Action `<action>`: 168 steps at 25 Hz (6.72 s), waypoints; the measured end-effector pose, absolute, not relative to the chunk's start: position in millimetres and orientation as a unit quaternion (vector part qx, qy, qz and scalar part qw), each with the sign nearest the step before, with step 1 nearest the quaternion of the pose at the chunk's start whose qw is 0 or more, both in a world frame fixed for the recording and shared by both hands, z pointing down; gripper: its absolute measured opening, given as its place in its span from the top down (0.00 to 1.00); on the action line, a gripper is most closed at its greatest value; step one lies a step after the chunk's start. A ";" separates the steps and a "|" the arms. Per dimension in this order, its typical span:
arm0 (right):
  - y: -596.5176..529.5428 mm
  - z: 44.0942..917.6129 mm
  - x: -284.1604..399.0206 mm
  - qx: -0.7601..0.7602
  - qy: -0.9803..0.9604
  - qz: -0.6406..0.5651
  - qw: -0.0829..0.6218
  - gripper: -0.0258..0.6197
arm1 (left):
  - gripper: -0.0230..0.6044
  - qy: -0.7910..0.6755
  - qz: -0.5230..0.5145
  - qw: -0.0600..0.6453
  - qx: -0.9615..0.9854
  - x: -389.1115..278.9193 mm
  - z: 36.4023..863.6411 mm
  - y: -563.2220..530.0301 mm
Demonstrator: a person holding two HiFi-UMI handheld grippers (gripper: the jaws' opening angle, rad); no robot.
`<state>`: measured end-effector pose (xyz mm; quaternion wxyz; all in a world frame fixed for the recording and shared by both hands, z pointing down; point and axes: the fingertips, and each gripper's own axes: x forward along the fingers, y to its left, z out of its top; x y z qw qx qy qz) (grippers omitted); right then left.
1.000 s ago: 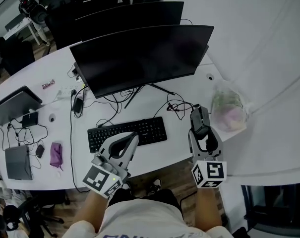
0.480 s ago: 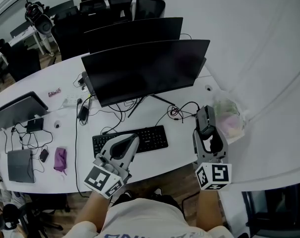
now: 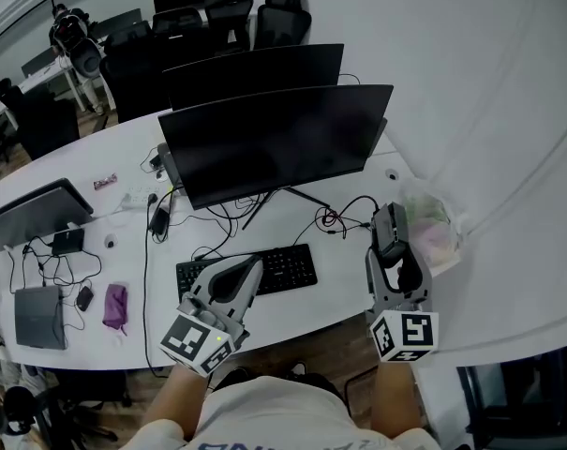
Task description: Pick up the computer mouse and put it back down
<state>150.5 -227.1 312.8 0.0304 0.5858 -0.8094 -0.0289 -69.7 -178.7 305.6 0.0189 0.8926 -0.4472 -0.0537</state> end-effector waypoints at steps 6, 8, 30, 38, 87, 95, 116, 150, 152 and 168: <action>-224.2 312.0 152.0 0.586 -0.809 -0.030 0.033 0.53 | 0.96 -0.449 -0.066 0.014 0.891 -69.9 300.8 -178.0; -223.9 311.8 152.4 0.586 -0.809 -0.030 0.033 0.53 | 0.96 -0.450 -0.067 0.015 0.890 -70.0 300.5 -178.4; -232.6 340.3 155.8 0.580 -0.812 -0.002 0.060 0.53 | 0.96 -0.456 -0.057 0.036 0.887 -68.7 314.6 -180.0; -244.2 372.5 165.6 0.577 -0.812 0.026 0.082 0.53 | 0.96 -0.458 -0.041 0.058 0.886 -59.5 335.1 -189.8; -262.1 664.4 198.2 0.518 -0.775 0.208 0.296 0.53 | 0.96 -0.490 0.040 0.164 0.855 -35.2 445.4 -198.0; -258.9 694.5 199.5 0.512 -0.764 0.221 0.323 0.53 | 0.96 -0.497 0.048 0.172 0.849 -44.7 454.3 -196.8; -248.7 712.5 192.0 0.492 -0.753 0.227 0.372 0.53 | 0.96 -0.499 0.028 0.183 0.847 -59.5 452.0 -196.3; -228.9 419.3 167.9 0.601 -0.785 -0.008 0.151 0.86 | 0.96 -0.423 -0.046 0.089 0.900 -61.0 351.6 -178.8; -222.0 401.0 166.4 0.605 -0.784 -0.021 0.139 0.88 | 0.96 -0.417 -0.049 0.083 0.904 -60.4 345.3 -176.1; -173.5 308.8 152.1 0.602 -0.793 -0.075 0.061 0.92 | 0.96 -0.376 -0.063 0.031 0.924 -53.4 308.7 -159.6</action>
